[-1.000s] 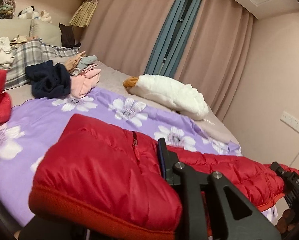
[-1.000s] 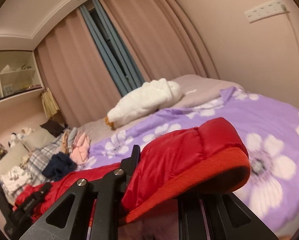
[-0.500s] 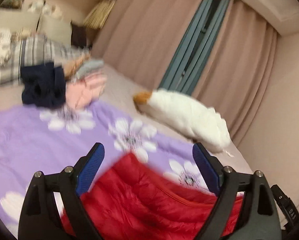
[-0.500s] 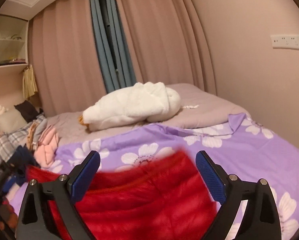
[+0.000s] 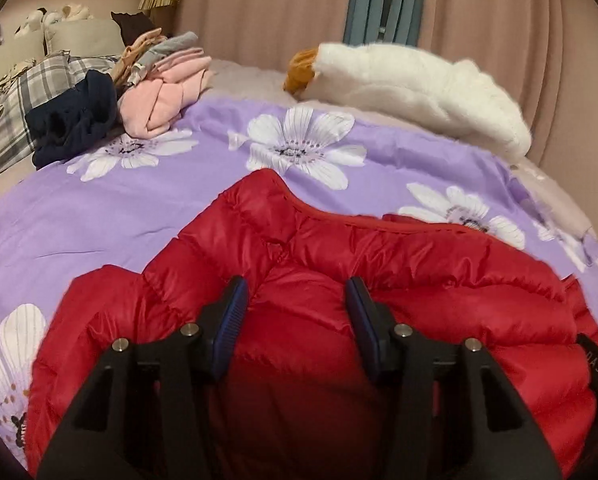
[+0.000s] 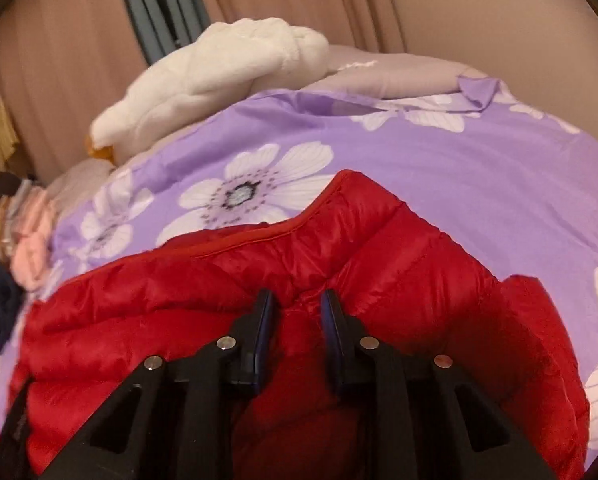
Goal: Fold large clothes
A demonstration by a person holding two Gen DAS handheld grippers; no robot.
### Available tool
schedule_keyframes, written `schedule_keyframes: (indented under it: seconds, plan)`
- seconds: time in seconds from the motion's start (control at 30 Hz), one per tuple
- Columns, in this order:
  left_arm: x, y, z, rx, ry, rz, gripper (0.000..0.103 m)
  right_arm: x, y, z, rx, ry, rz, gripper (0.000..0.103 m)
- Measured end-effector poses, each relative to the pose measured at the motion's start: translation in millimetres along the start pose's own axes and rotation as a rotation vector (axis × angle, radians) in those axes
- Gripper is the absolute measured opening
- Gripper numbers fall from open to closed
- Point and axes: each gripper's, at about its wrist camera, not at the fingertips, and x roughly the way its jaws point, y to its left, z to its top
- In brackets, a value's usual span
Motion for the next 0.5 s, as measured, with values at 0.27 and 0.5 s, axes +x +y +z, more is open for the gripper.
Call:
schedule_keyframes:
  seconds: [0.27,0.5]
  plan:
    - [17.8,7.1,0.2,-0.021,0.048,-0.01,0.053,7.0,-3.2,-0.4,0.015,0.013,0.002,0.024]
    - [20.6,6.2,1.5,-0.022,0.056,-0.008,0.053,16.4,2.8,1.7,0.01,0.019,-0.006,0.024]
